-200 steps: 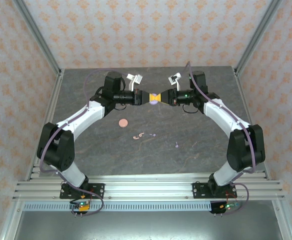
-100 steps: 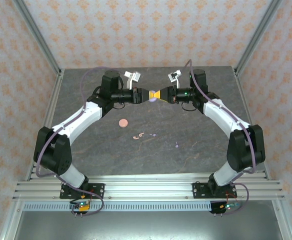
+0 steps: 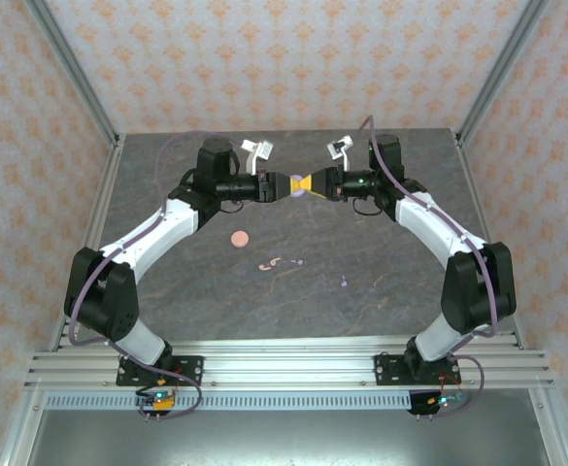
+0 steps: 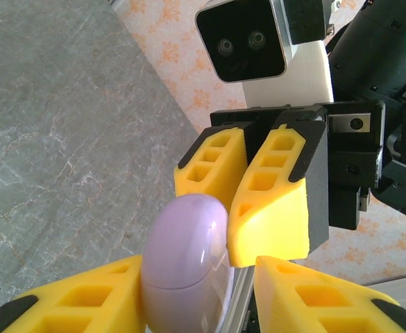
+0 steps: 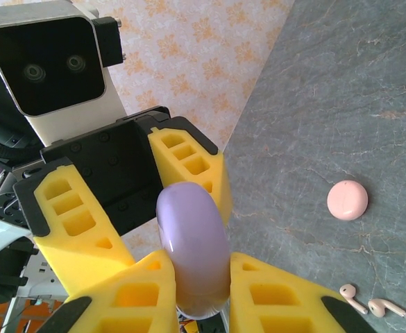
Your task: Insert the wireless bluetooth earbuds into the charging case
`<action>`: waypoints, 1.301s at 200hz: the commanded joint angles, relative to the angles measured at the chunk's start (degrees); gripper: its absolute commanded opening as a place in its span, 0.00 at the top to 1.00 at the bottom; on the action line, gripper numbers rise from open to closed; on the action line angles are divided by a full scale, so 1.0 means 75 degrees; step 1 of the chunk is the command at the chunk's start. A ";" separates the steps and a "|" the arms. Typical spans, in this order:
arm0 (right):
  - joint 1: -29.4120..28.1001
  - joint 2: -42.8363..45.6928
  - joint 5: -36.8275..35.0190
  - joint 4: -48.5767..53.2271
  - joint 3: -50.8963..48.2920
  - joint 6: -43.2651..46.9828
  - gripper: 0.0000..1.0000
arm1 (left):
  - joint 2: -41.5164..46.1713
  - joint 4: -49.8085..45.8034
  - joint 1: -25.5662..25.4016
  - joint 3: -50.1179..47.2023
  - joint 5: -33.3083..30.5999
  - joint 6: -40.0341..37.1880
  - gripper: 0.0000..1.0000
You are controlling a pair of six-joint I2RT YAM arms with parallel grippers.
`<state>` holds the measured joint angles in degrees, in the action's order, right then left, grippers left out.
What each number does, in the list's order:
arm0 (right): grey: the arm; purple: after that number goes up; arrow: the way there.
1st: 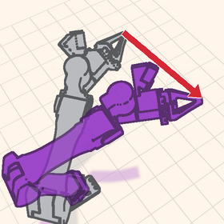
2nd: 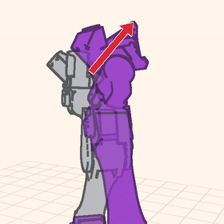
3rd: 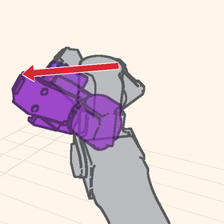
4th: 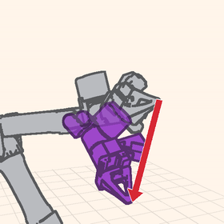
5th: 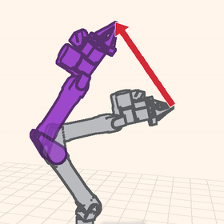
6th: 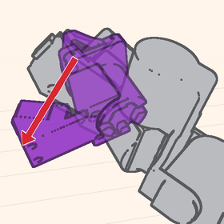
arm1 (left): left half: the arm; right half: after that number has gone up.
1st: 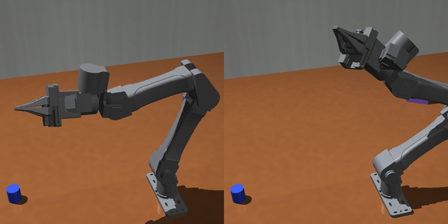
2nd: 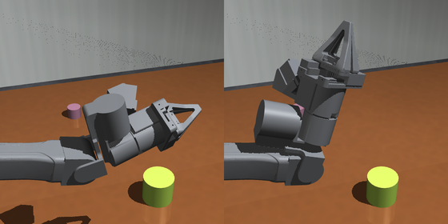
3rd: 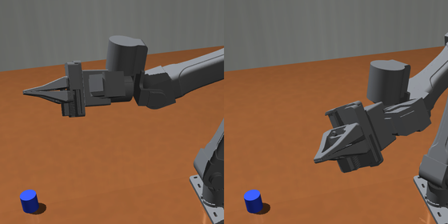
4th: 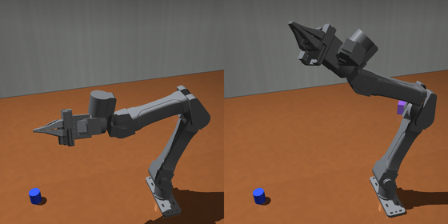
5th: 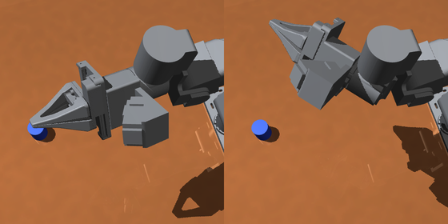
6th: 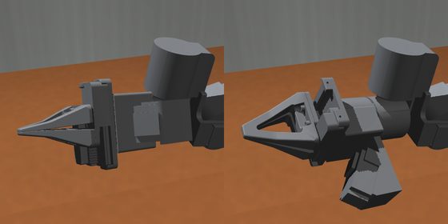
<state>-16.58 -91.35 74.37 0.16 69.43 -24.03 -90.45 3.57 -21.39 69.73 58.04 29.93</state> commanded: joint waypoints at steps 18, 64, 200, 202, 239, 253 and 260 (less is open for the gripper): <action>-0.0038 0.0104 -0.0244 -0.0412 0.0141 -0.0068 0.81 | 0.0296 0.0346 -0.0154 -0.0127 0.0157 0.0049 0.59; -0.0116 0.0007 -0.0223 -0.0701 0.0126 -0.0292 0.81 | 0.0184 0.0345 -0.0198 -0.0075 0.0067 0.0052 0.60; -0.0169 0.0324 -0.1125 0.0756 0.0249 0.0591 0.52 | 0.0148 -0.0119 -0.0266 0.0064 -0.0230 -0.0138 0.82; -0.0169 0.0348 -0.1179 0.0829 0.0256 0.0644 0.51 | 0.0153 -0.0147 -0.0266 0.0077 -0.0228 -0.0168 0.82; -0.0070 0.0786 -0.1844 0.1500 0.0258 0.1007 0.47 | 0.0292 -0.0607 -0.0265 0.0137 -0.0169 -0.0781 0.85; -0.0063 0.0877 -0.1871 0.1720 0.0292 0.1200 0.46 | 0.0318 -0.0676 -0.0260 0.0165 -0.0159 -0.0921 0.85; -0.0063 0.0909 -0.1881 0.1880 0.0344 0.1317 0.46 | 0.0322 -0.0745 -0.0265 0.0195 -0.0173 -0.0990 0.84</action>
<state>-17.26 -87.31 63.44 9.78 69.67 -18.59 -90.45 0.21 -22.92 69.58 55.27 26.81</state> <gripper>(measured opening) 0.534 0.210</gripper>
